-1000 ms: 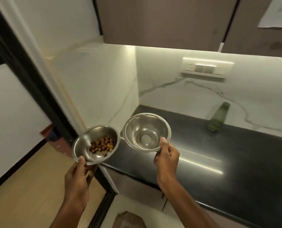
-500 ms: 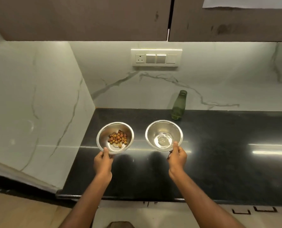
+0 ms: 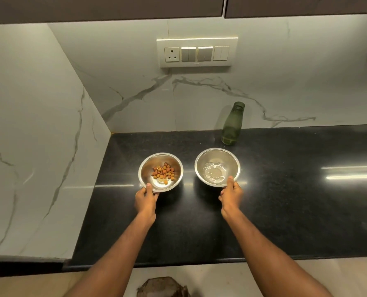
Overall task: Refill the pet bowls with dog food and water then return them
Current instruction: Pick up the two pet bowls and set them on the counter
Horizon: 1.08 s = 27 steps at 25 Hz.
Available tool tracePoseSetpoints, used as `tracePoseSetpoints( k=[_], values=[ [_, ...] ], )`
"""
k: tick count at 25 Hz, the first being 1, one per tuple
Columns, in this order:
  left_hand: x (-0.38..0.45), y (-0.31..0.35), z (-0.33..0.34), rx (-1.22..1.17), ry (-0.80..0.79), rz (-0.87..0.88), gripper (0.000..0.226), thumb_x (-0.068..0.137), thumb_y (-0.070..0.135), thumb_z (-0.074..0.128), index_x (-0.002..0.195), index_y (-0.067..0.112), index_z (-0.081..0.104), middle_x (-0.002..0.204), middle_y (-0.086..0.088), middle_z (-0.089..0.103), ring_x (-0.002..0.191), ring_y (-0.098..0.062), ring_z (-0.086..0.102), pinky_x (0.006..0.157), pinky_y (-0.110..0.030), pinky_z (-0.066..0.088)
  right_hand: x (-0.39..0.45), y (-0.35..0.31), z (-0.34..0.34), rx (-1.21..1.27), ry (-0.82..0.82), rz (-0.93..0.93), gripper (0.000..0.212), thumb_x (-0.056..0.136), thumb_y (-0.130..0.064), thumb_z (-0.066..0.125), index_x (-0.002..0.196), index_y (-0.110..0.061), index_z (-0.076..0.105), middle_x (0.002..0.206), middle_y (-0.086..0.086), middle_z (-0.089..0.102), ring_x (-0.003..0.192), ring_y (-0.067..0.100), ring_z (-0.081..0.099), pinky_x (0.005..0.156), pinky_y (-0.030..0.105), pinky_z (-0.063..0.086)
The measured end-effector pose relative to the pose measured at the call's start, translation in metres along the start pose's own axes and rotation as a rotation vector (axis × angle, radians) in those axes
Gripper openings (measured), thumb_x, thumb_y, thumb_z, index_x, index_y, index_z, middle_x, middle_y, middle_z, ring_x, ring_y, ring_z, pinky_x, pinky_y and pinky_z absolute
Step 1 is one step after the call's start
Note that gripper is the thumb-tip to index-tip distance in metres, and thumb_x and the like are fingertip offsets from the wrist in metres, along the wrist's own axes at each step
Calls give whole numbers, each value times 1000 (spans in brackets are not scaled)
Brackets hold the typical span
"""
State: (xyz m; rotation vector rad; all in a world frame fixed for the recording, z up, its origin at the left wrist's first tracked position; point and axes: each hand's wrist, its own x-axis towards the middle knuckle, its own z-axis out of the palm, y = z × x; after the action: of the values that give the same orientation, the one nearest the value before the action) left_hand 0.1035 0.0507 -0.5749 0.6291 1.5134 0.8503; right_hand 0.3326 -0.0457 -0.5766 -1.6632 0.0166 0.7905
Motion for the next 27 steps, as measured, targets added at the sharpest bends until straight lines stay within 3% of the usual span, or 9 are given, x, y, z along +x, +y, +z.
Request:
tracePoseSetpoints(
  k=[7, 12, 15, 18, 21, 24, 26, 27],
  values=[
    [10, -5, 17, 27, -32, 12, 31, 113, 25, 52, 128, 5, 71, 132, -16, 73, 127, -29, 70, 114, -42, 55, 11, 10, 3, 33, 26, 37, 36, 116, -35, 47, 101, -7, 63, 63, 5, 38, 54, 14, 34, 50, 31, 29],
    [18, -8, 19, 63, -42, 22, 24, 113, 27, 54, 96, 20, 70, 122, -10, 75, 125, -28, 71, 111, -38, 56, 14, 11, -1, 41, 57, 20, 37, 117, -34, 47, 95, -9, 62, 63, 6, 38, 54, 16, 33, 48, 29, 29],
    [18, -11, 15, 107, -58, 34, 26, 112, 28, 55, 119, 13, 74, 106, 0, 75, 122, -28, 73, 111, -39, 57, 16, 17, -9, 33, 73, 17, 36, 117, -34, 47, 99, -7, 63, 64, 7, 40, 54, 17, 35, 49, 30, 31],
    [18, -12, 13, 82, -93, -23, 39, 112, 32, 54, 137, 5, 68, 120, -7, 74, 125, -30, 72, 112, -42, 57, 17, 24, -18, -19, 61, 14, 38, 116, -35, 48, 105, -5, 68, 66, 10, 51, 55, 18, 41, 51, 32, 37],
    [17, -17, 9, 94, -108, -58, 49, 113, 41, 47, 136, 2, 67, 126, -15, 73, 121, -30, 72, 106, -48, 61, 14, 25, -28, -127, 5, 8, 42, 115, -40, 49, 101, -8, 73, 75, 13, 68, 56, 18, 51, 52, 32, 45],
    [13, -21, -4, 417, 92, 153, 49, 111, 50, 42, 109, 11, 72, 105, -11, 73, 102, -28, 73, 89, -47, 63, 8, 24, -40, -298, 30, -70, 48, 112, -48, 50, 98, -8, 70, 82, 15, 74, 64, 23, 64, 59, 41, 58],
    [7, -13, -17, 543, 245, 396, 41, 110, 50, 41, 100, 19, 65, 98, -5, 66, 94, -27, 68, 78, -40, 52, 1, 20, -49, -406, 151, -197, 41, 110, -48, 52, 104, -9, 63, 87, 15, 72, 79, 31, 72, 73, 49, 61],
    [3, -5, -22, 552, 273, 521, 35, 111, 47, 42, 97, 21, 61, 95, -3, 62, 90, -27, 65, 74, -38, 48, -5, 15, -53, -436, 197, -278, 38, 109, -48, 52, 108, -11, 59, 89, 13, 71, 86, 33, 72, 73, 45, 58]
  ],
)
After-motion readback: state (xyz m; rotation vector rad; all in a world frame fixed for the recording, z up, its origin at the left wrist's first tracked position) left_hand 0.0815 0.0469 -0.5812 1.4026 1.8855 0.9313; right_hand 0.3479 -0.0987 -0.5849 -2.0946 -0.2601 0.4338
